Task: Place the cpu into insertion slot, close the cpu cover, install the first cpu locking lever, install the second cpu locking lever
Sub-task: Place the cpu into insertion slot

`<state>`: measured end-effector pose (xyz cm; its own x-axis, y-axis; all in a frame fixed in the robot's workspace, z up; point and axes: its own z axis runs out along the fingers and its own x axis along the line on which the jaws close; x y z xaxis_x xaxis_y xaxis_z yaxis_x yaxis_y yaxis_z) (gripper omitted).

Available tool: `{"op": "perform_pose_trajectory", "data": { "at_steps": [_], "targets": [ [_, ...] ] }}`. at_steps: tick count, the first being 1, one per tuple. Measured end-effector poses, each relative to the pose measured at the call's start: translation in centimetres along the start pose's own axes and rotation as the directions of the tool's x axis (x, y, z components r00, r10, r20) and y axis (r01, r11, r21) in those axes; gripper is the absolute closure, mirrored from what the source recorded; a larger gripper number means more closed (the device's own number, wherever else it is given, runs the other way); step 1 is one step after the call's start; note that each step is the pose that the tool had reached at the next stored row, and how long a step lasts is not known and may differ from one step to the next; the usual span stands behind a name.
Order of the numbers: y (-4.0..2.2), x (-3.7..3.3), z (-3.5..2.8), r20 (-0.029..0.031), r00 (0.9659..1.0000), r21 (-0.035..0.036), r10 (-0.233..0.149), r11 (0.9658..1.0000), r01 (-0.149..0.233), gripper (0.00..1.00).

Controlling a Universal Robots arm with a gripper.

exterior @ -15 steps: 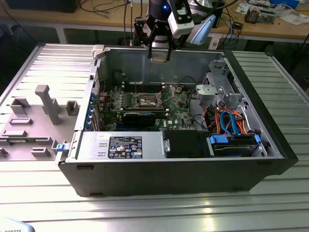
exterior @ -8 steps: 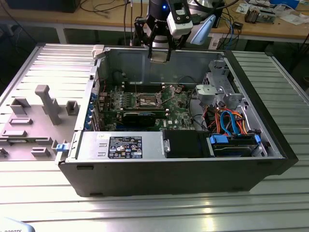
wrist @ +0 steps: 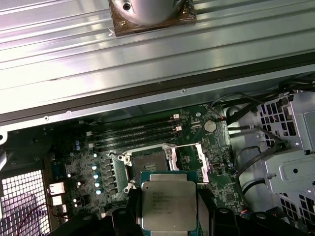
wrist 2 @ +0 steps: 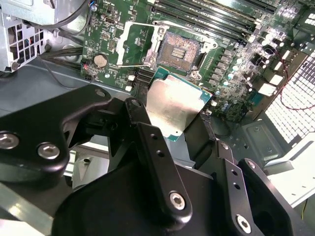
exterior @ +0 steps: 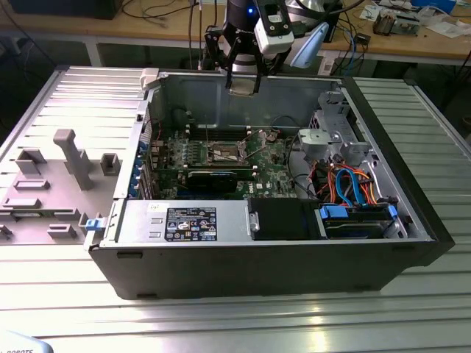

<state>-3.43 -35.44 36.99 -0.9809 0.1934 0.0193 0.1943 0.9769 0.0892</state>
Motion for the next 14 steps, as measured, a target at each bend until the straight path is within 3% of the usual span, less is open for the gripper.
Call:
{"op": "perform_pose_trajectory", "data": {
  "at_steps": [4,11,12,14],
  "targets": [
    [0.0,0.0,0.0,0.0008,1.0,-0.0002,0.009,1.0,-0.009,0.46],
    [0.0,0.0,0.0,0.0058,0.9979,-0.0015,0.065,0.9979,-0.065,0.46],
    [0.0,0.0,0.01,0.0073,0.9965,-0.0019,0.083,0.9966,-0.083,0.46],
    [0.0,0.0,0.03,0.0125,0.9898,-0.0035,0.142,0.9899,-0.142,0.46]
  ]
}}
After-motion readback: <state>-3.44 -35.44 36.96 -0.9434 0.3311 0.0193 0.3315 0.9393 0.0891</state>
